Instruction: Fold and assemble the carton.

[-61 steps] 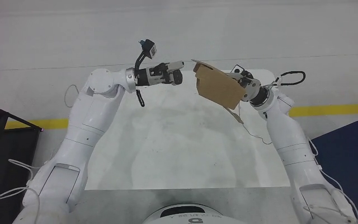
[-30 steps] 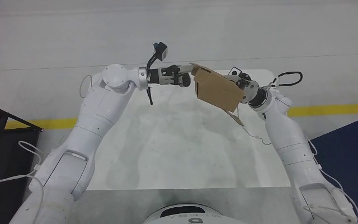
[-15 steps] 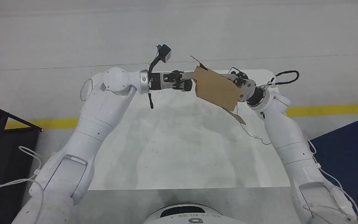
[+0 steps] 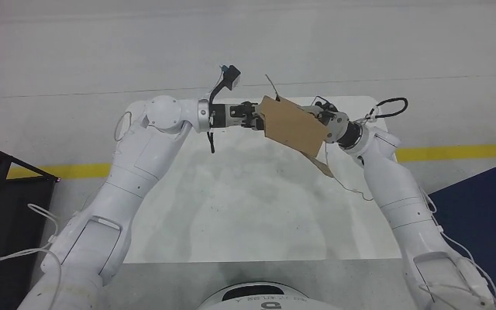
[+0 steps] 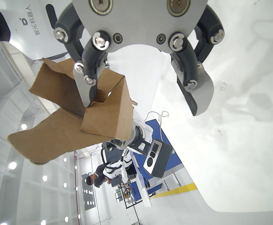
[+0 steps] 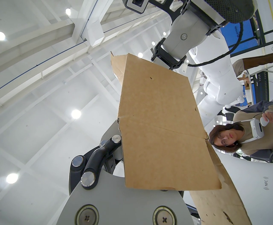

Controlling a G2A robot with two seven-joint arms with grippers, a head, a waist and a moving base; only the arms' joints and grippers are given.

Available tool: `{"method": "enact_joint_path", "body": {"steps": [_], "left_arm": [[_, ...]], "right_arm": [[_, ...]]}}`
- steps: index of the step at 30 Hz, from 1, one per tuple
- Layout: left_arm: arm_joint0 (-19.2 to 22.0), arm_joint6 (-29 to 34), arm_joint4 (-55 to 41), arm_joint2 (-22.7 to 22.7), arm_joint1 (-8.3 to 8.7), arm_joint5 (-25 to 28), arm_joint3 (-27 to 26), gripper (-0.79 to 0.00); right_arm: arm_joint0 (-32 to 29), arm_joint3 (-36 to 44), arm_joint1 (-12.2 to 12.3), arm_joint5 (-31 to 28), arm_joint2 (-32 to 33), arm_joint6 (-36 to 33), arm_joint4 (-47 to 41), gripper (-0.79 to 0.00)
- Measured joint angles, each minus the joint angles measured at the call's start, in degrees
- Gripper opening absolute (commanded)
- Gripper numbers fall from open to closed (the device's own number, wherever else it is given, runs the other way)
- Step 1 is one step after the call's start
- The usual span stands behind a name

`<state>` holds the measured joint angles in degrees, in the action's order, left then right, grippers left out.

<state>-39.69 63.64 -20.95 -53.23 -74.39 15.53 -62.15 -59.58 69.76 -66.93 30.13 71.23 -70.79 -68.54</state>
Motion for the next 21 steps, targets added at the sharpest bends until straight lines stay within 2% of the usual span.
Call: {"method": "enact_joint_path", "body": {"steps": [9, 14, 16, 21], "left_arm": [[-0.2, 0.5, -1.9, -1.7, 0.25, 1.0, 3.1, -0.083], [-0.9, 1.4, -3.1, -4.2, 0.95, 2.5, 3.8, -0.046], [-1.5, 1.9, -2.9, -5.2, 1.33, 3.2, 3.1, -0.003], [-4.3, 3.3, -1.7, -8.3, 2.68, 4.6, -2.6, 0.0]], "right_arm": [[-0.2, 0.2, 0.2, 0.7, 0.4, -1.0, -0.9, -0.785], [-0.1, 0.1, 0.3, 1.0, 0.8, -1.4, -1.5, -0.785], [-0.1, 0.0, 0.4, 1.0, 0.9, -1.4, -1.6, -0.785], [0.0, -0.1, 0.4, 0.9, 0.9, -1.3, -1.6, -0.785]]}}
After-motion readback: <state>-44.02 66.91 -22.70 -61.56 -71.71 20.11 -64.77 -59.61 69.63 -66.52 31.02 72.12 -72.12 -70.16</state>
